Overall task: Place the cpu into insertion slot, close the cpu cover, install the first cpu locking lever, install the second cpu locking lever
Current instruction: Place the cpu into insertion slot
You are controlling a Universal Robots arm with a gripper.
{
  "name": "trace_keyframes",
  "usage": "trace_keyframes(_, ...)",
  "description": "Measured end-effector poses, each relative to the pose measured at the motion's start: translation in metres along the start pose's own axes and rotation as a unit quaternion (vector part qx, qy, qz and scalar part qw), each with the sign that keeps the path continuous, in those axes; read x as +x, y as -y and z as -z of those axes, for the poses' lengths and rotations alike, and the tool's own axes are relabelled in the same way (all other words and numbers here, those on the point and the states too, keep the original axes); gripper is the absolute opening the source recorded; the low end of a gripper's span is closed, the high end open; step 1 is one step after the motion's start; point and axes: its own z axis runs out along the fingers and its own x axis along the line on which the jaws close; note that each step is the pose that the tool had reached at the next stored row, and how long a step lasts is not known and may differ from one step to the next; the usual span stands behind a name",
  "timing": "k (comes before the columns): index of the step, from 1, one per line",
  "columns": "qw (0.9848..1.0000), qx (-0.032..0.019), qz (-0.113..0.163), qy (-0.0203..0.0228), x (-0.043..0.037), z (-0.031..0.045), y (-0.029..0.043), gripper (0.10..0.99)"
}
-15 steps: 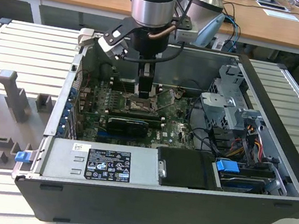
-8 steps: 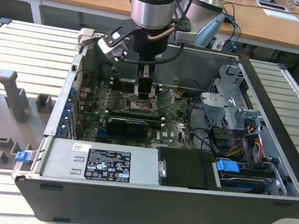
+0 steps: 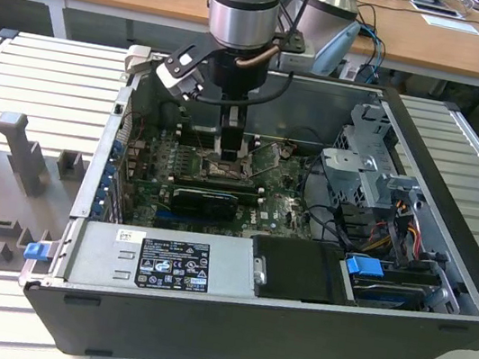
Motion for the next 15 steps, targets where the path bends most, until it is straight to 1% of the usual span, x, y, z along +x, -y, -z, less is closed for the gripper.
trace_keyframes(7,1.0,0.0,0.0,0.0,-0.0001,-0.0022,0.0006,0.529)
trace_keyframes(10,1.0,0.0,-0.001,0.0001,0.0011,-0.0045,0.0034,0.529)
trace_keyframes(15,1.0,0.0016,-0.002,0.0002,0.0025,-0.0074,0.0045,0.529)
